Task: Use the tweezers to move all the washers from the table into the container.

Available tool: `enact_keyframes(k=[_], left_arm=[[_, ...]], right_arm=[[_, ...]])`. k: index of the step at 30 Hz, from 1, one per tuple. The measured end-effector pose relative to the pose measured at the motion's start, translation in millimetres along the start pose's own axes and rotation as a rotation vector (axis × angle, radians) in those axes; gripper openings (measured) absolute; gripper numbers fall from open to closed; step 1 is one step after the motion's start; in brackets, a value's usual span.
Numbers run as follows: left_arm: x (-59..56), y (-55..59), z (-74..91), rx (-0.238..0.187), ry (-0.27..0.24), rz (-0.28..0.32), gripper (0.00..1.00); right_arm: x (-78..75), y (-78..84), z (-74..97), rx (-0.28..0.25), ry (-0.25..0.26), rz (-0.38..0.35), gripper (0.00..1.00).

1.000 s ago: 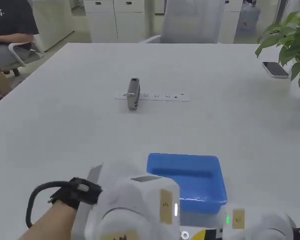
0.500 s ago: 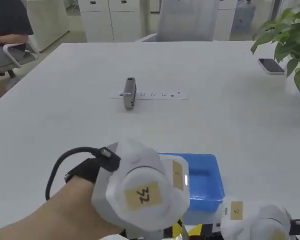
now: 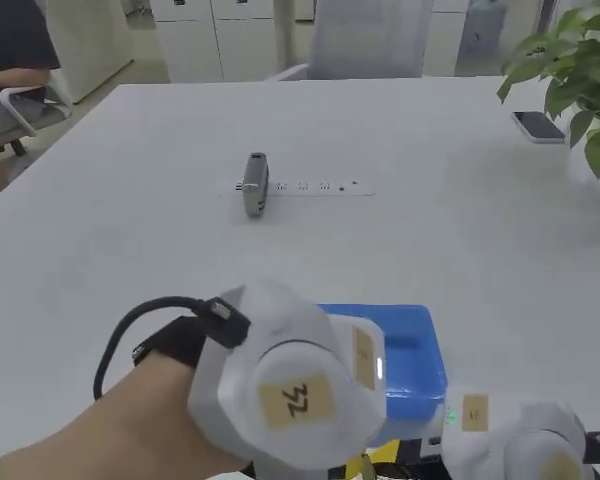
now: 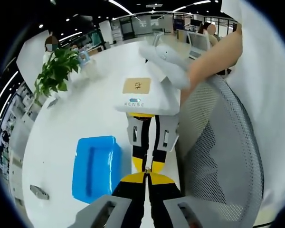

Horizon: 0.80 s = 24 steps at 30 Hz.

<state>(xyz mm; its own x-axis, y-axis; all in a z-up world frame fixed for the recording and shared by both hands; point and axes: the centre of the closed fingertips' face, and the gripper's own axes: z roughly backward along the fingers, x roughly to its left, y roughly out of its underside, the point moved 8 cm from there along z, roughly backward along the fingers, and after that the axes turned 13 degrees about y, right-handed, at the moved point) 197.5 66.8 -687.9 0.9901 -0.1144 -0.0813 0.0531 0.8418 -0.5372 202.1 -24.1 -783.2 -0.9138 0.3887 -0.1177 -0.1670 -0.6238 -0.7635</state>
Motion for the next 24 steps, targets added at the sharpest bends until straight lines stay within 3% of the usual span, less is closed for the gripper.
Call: enact_keyframes(k=[6, 11, 14, 15, 17, 20, 24], left_arm=[[11.0, -3.4, -4.8, -0.005, 0.057, 0.048, 0.00], [18.7, -7.9, -7.9, 0.002, 0.109, 0.067, 0.00], [22.1, -6.5, -9.6, -0.008, 0.122, 0.081, 0.00], [21.2, -7.0, -11.4, -0.028, 0.128, 0.087, 0.00], [19.4, -6.6, -13.5, -0.061, 0.129, 0.131, 0.00], [15.0, -2.2, -14.1, -0.144, 0.119, 0.200, 0.15], [3.7, 9.9, -5.7, -0.341, 0.023, 0.300, 0.28]], right_arm=[[-3.6, -3.9, 1.8, 0.020, -0.011, -0.028, 0.08], [-6.5, -21.2, 14.5, -0.050, -0.023, -0.049, 0.10], [-6.5, -21.1, 14.9, -0.018, -0.032, -0.013, 0.05], [-8.6, -19.8, 14.3, -0.001, -0.020, 0.023, 0.04], [-6.4, -20.2, 12.8, 0.008, -0.033, 0.007, 0.03], [-7.5, -19.7, 12.8, 0.018, -0.028, 0.001, 0.03], [-11.2, -17.1, 12.7, 0.003, 0.005, -0.074, 0.02]])
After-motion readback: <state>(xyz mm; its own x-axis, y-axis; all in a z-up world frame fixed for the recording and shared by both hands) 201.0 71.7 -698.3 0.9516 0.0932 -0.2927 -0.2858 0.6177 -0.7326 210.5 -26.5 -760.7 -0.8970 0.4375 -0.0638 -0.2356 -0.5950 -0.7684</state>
